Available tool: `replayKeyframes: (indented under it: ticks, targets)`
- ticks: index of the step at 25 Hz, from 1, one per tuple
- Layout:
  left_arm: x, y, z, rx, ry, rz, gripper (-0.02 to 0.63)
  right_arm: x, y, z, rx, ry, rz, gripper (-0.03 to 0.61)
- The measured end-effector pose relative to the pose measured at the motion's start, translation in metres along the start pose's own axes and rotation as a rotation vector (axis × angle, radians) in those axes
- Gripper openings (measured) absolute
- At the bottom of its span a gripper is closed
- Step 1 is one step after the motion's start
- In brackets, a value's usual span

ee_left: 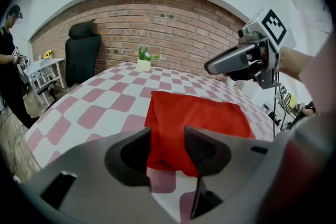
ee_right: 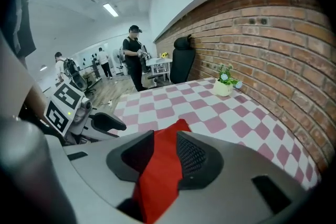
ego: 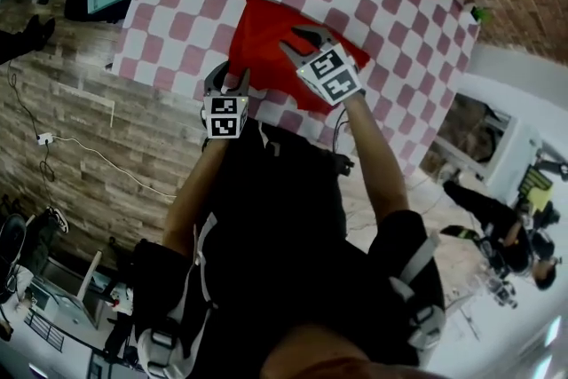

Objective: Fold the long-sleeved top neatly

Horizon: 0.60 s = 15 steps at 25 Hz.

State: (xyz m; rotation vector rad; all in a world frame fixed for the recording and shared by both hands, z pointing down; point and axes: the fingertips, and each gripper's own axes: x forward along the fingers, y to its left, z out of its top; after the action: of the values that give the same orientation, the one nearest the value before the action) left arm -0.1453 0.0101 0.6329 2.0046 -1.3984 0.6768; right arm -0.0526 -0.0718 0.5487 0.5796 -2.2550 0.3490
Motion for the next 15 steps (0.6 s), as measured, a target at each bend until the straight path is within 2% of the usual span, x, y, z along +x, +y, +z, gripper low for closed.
replayKeyframes:
  ticks: [11,15]
  targets:
    - [0.042,0.016,-0.036,-0.068,0.148,-0.064,0.199,0.094,-0.032,-0.006,-0.061,0.232,0.092,0.152]
    - [0.054,0.018,-0.033,-0.065,0.157,-0.097,0.199,0.115,-0.054,-0.012,-0.099,0.304,0.092,0.166]
